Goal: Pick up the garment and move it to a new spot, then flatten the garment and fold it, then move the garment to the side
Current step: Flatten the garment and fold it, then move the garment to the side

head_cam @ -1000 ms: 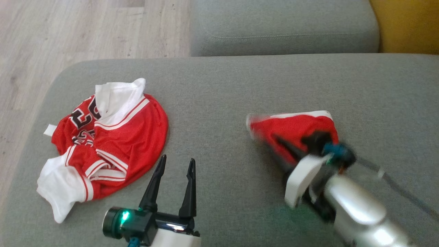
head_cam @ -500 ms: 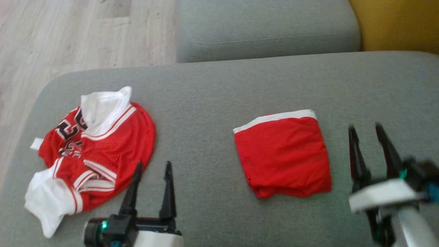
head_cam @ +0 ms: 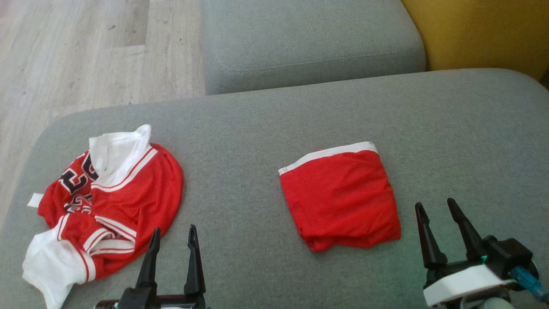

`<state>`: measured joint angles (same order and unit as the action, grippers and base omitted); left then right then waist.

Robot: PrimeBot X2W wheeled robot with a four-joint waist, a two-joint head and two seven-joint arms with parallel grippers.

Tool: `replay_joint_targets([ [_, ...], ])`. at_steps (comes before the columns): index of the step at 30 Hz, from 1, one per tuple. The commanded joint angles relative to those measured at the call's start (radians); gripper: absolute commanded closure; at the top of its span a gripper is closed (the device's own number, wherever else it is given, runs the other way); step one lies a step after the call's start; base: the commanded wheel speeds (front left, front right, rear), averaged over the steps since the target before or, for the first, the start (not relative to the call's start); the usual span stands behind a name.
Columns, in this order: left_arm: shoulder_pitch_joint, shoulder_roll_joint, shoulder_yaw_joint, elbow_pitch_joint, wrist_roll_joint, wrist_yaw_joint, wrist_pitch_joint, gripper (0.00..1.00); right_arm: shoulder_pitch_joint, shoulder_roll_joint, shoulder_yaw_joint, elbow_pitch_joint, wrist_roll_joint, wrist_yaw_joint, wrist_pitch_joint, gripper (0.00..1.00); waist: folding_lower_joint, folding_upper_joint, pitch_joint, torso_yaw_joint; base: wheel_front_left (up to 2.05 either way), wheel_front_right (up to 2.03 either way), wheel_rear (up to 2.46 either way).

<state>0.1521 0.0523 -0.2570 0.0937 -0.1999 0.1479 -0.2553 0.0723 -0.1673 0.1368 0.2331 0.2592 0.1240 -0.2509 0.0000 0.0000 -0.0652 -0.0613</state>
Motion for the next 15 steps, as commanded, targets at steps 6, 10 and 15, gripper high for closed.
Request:
replay_joint_targets([
  [6, -0.033, -0.002, 0.038, -0.012, 0.008, -0.006, -0.006, 0.0, -0.027, -0.026, 0.033, -0.036, 0.003, 0.007, -0.011, 0.0, 0.0, 0.0, -0.004, 0.01, 0.0, 0.0, 0.0],
  [10, -0.033, -0.002, 0.038, -0.002, 0.001, -0.005, -0.006, 0.0, -0.022, -0.032, 0.032, -0.032, 0.005, 0.007, -0.011, 0.0, 0.0, 0.0, -0.001, 0.025, 0.0, 0.0, 0.0],
  [15, -0.038, -0.002, 0.033, 0.0, -0.001, -0.006, -0.006, 0.0, -0.033, -0.035, 0.036, 0.03, 0.03, 0.007, -0.011, 0.0, 0.0, 0.0, 0.022, 0.051, 0.0, 0.0, 0.0],
])
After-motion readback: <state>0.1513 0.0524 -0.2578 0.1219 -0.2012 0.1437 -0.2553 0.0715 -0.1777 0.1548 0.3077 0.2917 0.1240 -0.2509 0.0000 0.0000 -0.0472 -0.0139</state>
